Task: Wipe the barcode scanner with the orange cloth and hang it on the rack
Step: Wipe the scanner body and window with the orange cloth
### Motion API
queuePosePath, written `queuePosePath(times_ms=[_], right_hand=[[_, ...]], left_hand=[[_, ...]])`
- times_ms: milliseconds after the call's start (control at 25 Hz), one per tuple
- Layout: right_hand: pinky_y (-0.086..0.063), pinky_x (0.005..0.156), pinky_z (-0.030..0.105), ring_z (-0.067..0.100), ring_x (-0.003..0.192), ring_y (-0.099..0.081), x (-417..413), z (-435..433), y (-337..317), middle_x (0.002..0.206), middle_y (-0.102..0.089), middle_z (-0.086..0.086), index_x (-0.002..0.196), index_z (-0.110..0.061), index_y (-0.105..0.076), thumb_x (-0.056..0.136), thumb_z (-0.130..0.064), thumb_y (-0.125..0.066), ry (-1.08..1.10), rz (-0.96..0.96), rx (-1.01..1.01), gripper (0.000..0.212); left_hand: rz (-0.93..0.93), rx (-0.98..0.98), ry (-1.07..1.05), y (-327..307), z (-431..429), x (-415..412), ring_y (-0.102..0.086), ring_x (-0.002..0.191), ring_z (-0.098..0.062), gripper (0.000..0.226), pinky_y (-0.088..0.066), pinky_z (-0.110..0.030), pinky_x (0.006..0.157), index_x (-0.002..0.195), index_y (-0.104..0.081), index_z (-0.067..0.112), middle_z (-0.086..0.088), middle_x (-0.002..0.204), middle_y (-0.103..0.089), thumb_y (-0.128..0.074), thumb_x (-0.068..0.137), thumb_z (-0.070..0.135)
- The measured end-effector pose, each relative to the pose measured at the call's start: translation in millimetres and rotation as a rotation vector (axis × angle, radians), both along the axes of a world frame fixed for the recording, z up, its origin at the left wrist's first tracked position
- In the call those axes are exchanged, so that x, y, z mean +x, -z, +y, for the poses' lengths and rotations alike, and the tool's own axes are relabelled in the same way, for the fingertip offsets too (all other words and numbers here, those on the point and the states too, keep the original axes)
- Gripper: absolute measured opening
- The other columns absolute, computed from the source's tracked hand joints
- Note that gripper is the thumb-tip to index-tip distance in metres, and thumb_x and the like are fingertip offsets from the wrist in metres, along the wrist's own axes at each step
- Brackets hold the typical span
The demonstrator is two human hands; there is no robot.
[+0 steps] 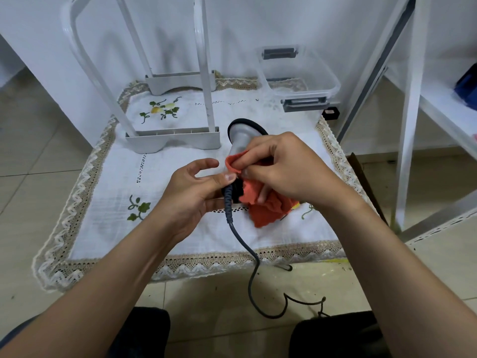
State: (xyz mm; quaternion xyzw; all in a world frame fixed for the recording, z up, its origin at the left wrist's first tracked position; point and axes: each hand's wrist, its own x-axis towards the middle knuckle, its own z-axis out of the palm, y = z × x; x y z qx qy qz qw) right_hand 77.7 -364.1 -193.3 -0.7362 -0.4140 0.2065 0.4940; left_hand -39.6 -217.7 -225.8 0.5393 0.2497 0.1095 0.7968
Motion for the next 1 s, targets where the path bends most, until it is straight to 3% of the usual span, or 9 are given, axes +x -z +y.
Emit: queuePosePath(times_ms=[160, 320, 520, 600, 680, 760, 800, 880, 1000], right_hand=[[-0.061, 0.045, 0.037, 0.037, 0.055, -0.07, 2, -3, -5, 0.084, -0.07, -0.006, 0.091, -0.01, -0.081, 0.089, 0.01, -0.07, 0.024, 0.09, 0.014, 0.023], [-0.06, 0.043, 0.032, 0.022, 0.047, -0.065, 9, -5, -9, 0.083, -0.07, 0.002, 0.091, -0.005, -0.079, 0.088, 0.009, -0.071, 0.324, 0.198, 0.158, 0.016], [-0.061, 0.045, 0.034, 0.021, 0.046, -0.069, 9, -9, -12, 0.062, -0.072, 0.001, 0.088, -0.013, -0.079, 0.092, 0.003, -0.063, 0.526, 0.309, 0.277, 0.023], [-0.063, 0.051, 0.036, 0.018, 0.051, -0.072, 10, -10, -9, 0.064, -0.072, 0.0, 0.09, -0.014, -0.08, 0.09, 0.005, -0.057, 0.568, 0.159, 0.311, 0.029], [-0.061, 0.068, 0.028, 0.008, 0.069, -0.073, 14, -9, -3, 0.079, -0.073, 0.0, 0.091, -0.014, -0.081, 0.083, 0.006, -0.058, 0.589, -0.19, 0.33, 0.031], [-0.051, 0.075, 0.017, 0.0, 0.08, -0.068, 16, -9, 3, 0.086, -0.073, -0.003, 0.089, -0.012, -0.082, 0.077, 0.007, -0.061, 0.6, -0.423, 0.332, 0.03], [-0.05, 0.074, 0.016, -0.001, 0.08, -0.067, 17, -8, 5, 0.085, -0.073, -0.002, 0.086, -0.01, -0.081, 0.076, 0.008, -0.061, 0.622, -0.44, 0.363, 0.029], [-0.052, 0.068, 0.02, 0.003, 0.072, -0.067, 18, -7, 7, 0.078, -0.071, 0.008, 0.079, -0.002, -0.078, 0.078, 0.014, -0.058, 0.646, -0.264, 0.483, 0.026], [-0.054, 0.064, 0.03, 0.018, 0.062, -0.065, 14, -1, 5, 0.064, -0.069, 0.012, 0.07, -0.004, -0.074, 0.085, 0.015, -0.059, 0.629, 0.225, 0.644, 0.028]], left_hand=[[-0.036, -0.133, 0.004, 4, 0, 3, -0.076, 0.069, -0.022, 0.063, -0.058, -0.028, 0.056, 0.128, -0.054, -0.003, -0.016, 0.087, -0.076, -0.075, 0.071, 0.012], [-0.081, -0.21, 0.082, 6, 4, 5, -0.075, 0.089, -0.024, 0.043, -0.06, -0.026, 0.067, 0.115, -0.066, -0.005, -0.02, 0.11, -0.076, -0.069, 0.08, 0.021], [-0.193, -0.292, 0.129, 4, 5, 6, -0.075, 0.099, -0.025, 0.041, -0.058, -0.026, 0.068, 0.12, -0.062, -0.006, -0.017, 0.12, -0.074, -0.062, 0.086, 0.018], [-0.239, -0.311, 0.15, 4, 6, 6, -0.075, 0.101, -0.026, 0.055, -0.058, -0.027, 0.067, 0.132, -0.052, -0.011, -0.018, 0.123, -0.072, -0.065, 0.086, 0.017], [-0.275, -0.307, 0.177, 3, 6, 5, -0.074, 0.103, -0.027, 0.071, -0.058, -0.027, 0.068, 0.14, -0.042, -0.015, -0.02, 0.126, -0.07, -0.068, 0.084, 0.019], [-0.296, -0.306, 0.197, 3, 6, 3, -0.073, 0.103, -0.027, 0.072, -0.057, -0.027, 0.068, 0.143, -0.037, -0.016, -0.021, 0.127, -0.069, -0.064, 0.086, 0.019], [-0.306, -0.314, 0.203, 4, 5, 3, -0.073, 0.102, -0.027, 0.068, -0.057, -0.026, 0.068, 0.143, -0.037, -0.016, -0.022, 0.127, -0.069, -0.06, 0.089, 0.017], [-0.331, -0.336, 0.22, 2, 5, 3, -0.073, 0.1, -0.028, 0.061, -0.055, -0.025, 0.067, 0.144, -0.035, -0.016, -0.024, 0.128, -0.068, -0.052, 0.094, 0.015], [-0.365, -0.353, 0.26, 0, 5, 3, -0.071, 0.099, -0.028, 0.063, -0.052, -0.024, 0.066, 0.146, -0.028, -0.017, -0.026, 0.13, -0.065, -0.051, 0.096, 0.014]])
